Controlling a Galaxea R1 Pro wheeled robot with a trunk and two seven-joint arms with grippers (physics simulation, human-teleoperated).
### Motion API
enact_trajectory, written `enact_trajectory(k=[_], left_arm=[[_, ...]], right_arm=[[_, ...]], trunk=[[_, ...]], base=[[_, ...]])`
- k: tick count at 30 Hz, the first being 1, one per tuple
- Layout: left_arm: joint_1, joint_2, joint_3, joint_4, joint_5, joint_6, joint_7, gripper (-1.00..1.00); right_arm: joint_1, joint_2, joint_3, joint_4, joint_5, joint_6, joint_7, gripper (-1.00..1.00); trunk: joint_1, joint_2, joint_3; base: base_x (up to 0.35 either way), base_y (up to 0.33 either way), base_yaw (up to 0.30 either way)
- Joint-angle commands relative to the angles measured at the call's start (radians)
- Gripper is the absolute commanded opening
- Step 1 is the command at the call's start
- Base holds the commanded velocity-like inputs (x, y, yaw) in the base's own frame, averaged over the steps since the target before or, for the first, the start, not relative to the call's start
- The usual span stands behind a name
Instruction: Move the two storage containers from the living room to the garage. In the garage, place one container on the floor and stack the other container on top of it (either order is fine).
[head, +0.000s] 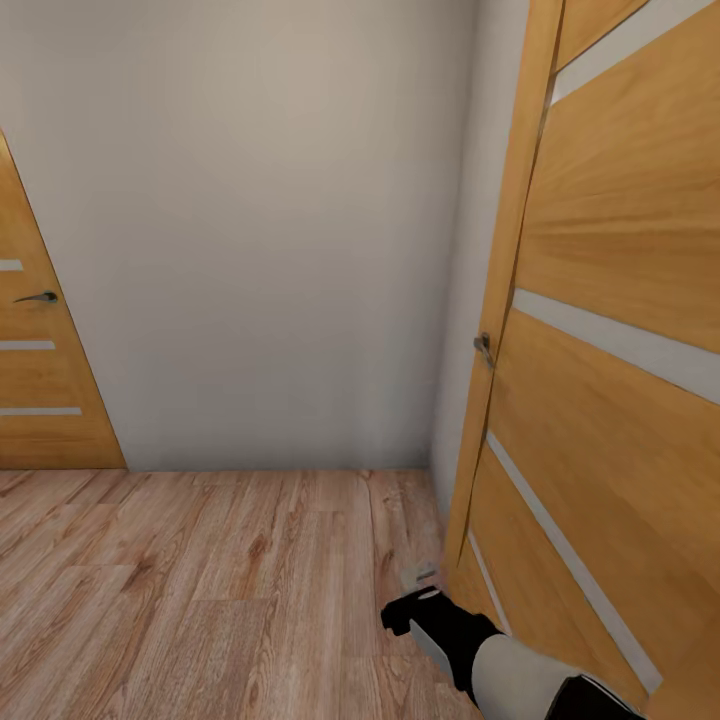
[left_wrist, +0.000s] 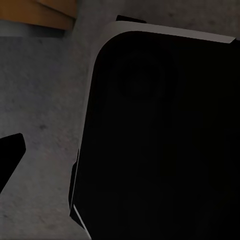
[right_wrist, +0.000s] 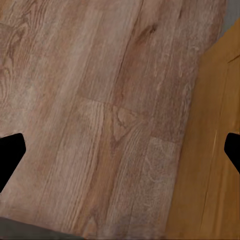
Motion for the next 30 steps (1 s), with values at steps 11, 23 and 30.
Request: enact_trajectory(k=[11,23,30], left_arm=[[0.0,-0.001,0.001,0.0,0.007,-0.002,-0.001,1.0],[0.0,-0.001,0.001,0.0,0.007,-0.002,-0.001,1.0],[0.0,-0.003,0.001,0.0,0.007,-0.002,-0.002,1.0]], right_arm=[[0.194,0.0,0.011,0.182,-0.005,-0.168,-0.001,1.0],[0.314,-0.07,0.011,0.208,-0.008,-0.238,0.046,1.0],[0.393,-0.143,0.01,0.209,-0.018,-0.298,0.052,1.0]], trunk=[[0.0,-0.001,-0.001],[0.0,-0.001,-0.001],[0.0,-0.001,-0.001]], base=[[0.0,0.0,0.0],[0.0,0.0,0.0],[0.0,0.0,0.0]])
